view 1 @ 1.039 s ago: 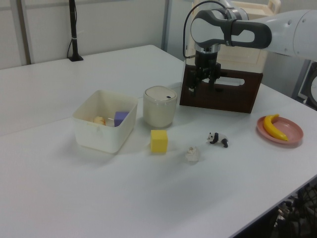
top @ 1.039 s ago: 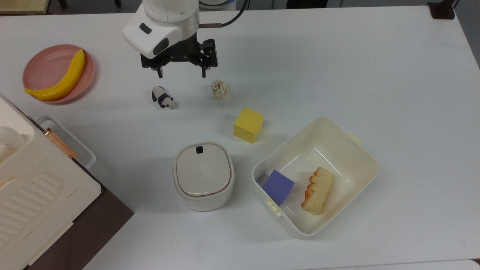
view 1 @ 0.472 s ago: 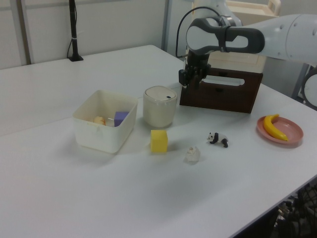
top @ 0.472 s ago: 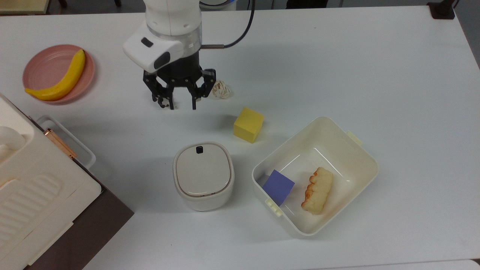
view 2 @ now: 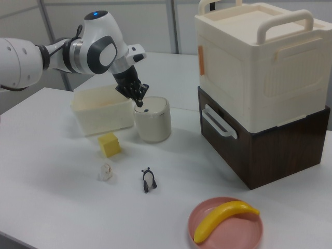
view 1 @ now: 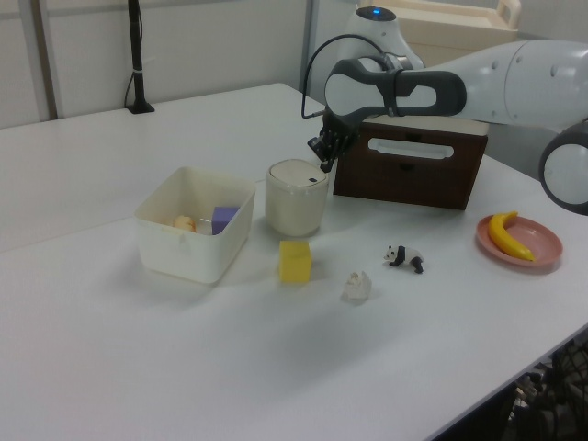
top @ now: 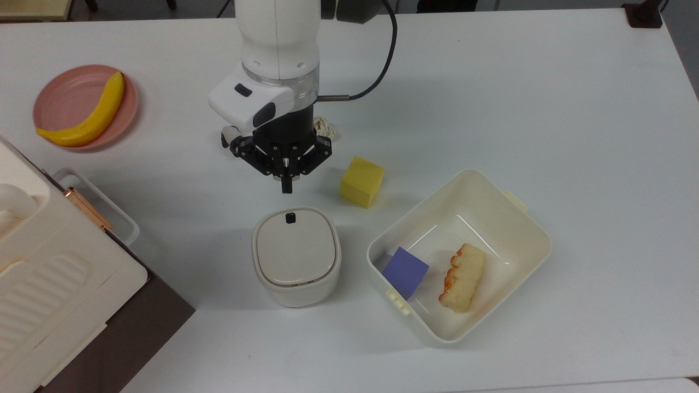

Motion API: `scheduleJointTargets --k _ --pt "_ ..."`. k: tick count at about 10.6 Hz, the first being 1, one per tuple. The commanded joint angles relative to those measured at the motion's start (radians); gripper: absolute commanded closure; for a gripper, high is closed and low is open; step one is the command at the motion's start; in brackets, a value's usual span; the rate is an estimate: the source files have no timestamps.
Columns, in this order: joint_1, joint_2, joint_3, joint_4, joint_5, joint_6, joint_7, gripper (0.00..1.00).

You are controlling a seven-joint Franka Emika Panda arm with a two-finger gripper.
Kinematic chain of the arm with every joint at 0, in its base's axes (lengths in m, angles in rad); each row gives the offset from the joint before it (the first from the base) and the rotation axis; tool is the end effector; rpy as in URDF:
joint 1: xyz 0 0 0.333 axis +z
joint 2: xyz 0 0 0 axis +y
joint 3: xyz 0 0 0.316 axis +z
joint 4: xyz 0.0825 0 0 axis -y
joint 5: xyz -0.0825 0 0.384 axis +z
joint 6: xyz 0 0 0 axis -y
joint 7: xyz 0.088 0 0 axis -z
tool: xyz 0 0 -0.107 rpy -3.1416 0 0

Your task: Open the trash can

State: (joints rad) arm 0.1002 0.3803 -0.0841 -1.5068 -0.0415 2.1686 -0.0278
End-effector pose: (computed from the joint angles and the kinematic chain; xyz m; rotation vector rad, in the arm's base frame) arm 0.6984 0.0183 0.4773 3.0401 0.1107 0.4323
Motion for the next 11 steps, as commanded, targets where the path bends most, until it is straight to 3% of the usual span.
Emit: scheduleJointTargets --k 1,7,11 --pt "0.016 0.028 -0.005 0.005 0.009 0.056 0.023 1.00" --pt "0.030 0.104 -0.006 0.014 -0.058 0.149 0.058 1.00" --pt "0.030 0.082 -0.005 0.011 -0.063 0.134 0.060 1.00"
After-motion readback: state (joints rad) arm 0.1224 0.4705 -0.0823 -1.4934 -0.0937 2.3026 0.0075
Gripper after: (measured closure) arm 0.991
